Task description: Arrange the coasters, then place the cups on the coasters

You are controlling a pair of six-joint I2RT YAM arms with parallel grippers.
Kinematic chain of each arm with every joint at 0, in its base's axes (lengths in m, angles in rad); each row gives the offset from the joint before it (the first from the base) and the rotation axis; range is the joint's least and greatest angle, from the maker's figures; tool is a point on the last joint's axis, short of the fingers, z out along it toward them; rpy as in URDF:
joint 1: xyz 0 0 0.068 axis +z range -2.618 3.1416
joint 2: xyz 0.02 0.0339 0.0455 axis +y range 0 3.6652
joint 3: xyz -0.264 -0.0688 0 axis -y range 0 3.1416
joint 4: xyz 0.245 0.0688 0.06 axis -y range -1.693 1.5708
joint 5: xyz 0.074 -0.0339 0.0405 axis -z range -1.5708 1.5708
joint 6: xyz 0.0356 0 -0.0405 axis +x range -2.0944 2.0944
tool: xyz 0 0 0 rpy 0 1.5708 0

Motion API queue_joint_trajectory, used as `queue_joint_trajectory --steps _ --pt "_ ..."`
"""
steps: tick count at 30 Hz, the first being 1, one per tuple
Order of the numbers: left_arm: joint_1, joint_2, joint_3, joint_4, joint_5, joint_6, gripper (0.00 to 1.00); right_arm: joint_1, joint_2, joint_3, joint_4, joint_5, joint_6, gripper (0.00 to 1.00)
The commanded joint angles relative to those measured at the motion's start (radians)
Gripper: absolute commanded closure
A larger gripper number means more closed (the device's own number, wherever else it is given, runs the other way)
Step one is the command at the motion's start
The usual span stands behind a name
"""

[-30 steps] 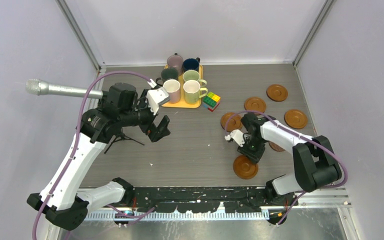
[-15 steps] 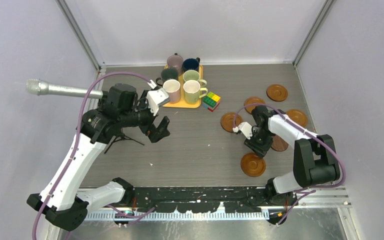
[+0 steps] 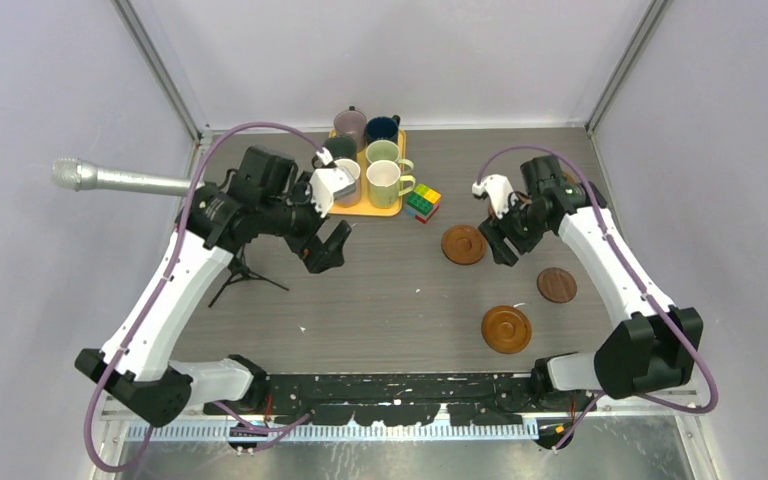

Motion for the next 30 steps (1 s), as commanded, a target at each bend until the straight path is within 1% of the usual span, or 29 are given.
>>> queue_joint_trajectory --steps 1,4,8,10,14,18,19,21,23,27,29,30 --pt "-0.008 0.057 0.116 -0.117 -0.009 0.051 0.00 -0.004 -0.054 0.090 0.021 -0.044 0.132 0.28" --pt "-0.020 0.081 0.139 -0.150 -0.069 0.088 0.00 -0.005 -0.069 0.105 0.044 -0.031 0.177 0.28" --pt "-0.034 0.096 0.129 -0.146 -0.178 0.134 0.00 -0.005 -0.086 0.072 0.105 -0.006 0.243 0.28" --pt "-0.039 0.101 0.112 -0.141 -0.202 0.167 0.01 -0.006 -0.093 0.055 0.121 -0.003 0.268 0.28" --pt "-0.064 0.100 0.028 -0.051 -0.225 0.239 0.03 -0.014 -0.122 0.042 0.125 -0.010 0.315 0.28" --pt "-0.115 0.106 -0.121 0.122 -0.304 0.377 0.14 -0.020 -0.126 0.030 0.129 -0.025 0.333 0.28" --pt "-0.122 0.100 -0.156 0.164 -0.314 0.414 0.15 -0.024 -0.121 0.027 0.129 -0.039 0.339 0.28" --pt "-0.123 0.083 -0.222 0.243 -0.290 0.520 0.15 -0.027 -0.107 0.026 0.135 -0.059 0.349 0.28" --pt "-0.124 0.070 -0.315 0.369 -0.286 0.618 0.17 -0.026 -0.078 0.037 0.146 -0.073 0.350 0.28" --pt "-0.118 0.114 -0.518 0.704 -0.302 0.806 0.26 -0.039 0.007 0.090 0.175 -0.101 0.360 0.27" --pt "-0.084 0.174 -0.583 0.869 -0.252 0.856 0.27 -0.049 0.045 0.121 0.178 -0.126 0.367 0.27" --pt "-0.069 0.219 -0.589 0.916 -0.217 0.874 0.27 -0.054 0.057 0.134 0.180 -0.136 0.367 0.27"
